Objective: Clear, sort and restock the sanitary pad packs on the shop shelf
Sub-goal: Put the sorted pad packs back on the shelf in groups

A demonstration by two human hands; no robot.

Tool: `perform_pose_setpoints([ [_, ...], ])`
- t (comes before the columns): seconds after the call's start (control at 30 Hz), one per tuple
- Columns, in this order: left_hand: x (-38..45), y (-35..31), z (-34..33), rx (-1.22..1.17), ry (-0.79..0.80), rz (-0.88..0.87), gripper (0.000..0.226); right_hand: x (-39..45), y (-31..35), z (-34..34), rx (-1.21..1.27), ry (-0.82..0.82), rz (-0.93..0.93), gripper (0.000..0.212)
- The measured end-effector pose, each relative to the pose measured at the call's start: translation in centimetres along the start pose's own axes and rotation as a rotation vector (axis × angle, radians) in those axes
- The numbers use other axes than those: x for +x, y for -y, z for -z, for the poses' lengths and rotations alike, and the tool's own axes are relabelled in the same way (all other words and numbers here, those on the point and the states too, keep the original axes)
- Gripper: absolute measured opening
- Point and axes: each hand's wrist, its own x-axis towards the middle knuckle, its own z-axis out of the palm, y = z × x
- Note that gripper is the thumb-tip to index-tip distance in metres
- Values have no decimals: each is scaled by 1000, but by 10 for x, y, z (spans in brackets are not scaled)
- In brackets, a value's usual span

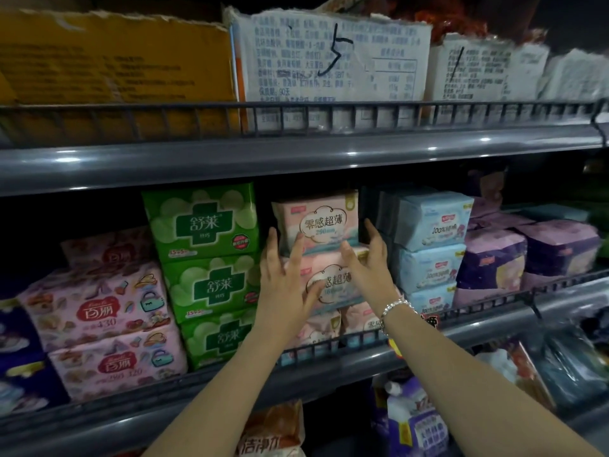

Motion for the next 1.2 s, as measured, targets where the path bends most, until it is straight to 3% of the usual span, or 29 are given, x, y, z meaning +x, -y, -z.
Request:
perform_pose_setpoints([
  [0.33,9,-8,-6,-119,11,62,100,14,2,-7,-66,-20,3,51],
  [0.63,3,-11,7,-113,16,66,99,1,1,-4,-112,-69,46,69],
  [0.8,-5,-15,24,-80,22,64,88,-17,4,3,-168,-81,109,67],
  [1.03,-29,-22,59,46,-30,88,72,-60,21,0,-321,6,321,56],
  [1.2,-50,-13,93,38,-123,170,68,-84,43,-22,-299,183,310,57],
])
